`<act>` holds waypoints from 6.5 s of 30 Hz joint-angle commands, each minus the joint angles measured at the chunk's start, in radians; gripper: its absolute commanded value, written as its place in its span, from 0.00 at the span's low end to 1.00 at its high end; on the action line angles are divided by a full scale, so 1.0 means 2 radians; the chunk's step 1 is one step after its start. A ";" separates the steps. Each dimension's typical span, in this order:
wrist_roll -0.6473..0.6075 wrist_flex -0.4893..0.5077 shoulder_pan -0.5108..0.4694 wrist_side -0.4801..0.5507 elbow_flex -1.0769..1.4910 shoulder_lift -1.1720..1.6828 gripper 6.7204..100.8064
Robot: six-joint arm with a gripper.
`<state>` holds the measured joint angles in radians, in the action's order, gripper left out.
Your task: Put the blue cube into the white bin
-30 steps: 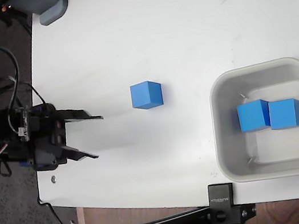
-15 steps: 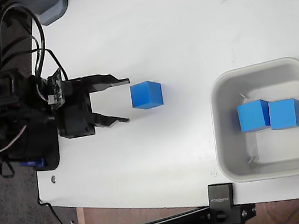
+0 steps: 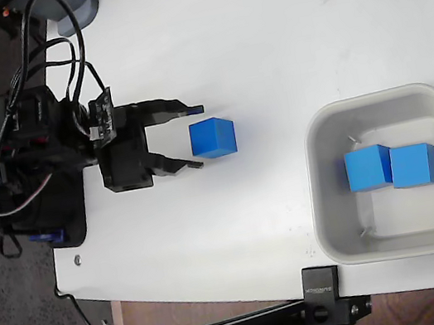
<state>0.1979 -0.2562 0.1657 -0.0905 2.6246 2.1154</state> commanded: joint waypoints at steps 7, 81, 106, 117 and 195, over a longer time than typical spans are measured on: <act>0.009 0.035 0.009 -0.004 -0.002 0.005 0.98; 0.029 0.136 0.012 -0.023 0.055 -0.058 0.41; -0.121 -0.019 -0.197 0.165 -0.476 -0.299 0.44; -0.124 -0.032 -0.188 0.169 -0.480 -0.287 0.99; -0.064 -0.256 -0.076 0.012 0.186 0.469 0.98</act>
<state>0.0690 -0.7823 0.0092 -0.0552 3.0204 3.0296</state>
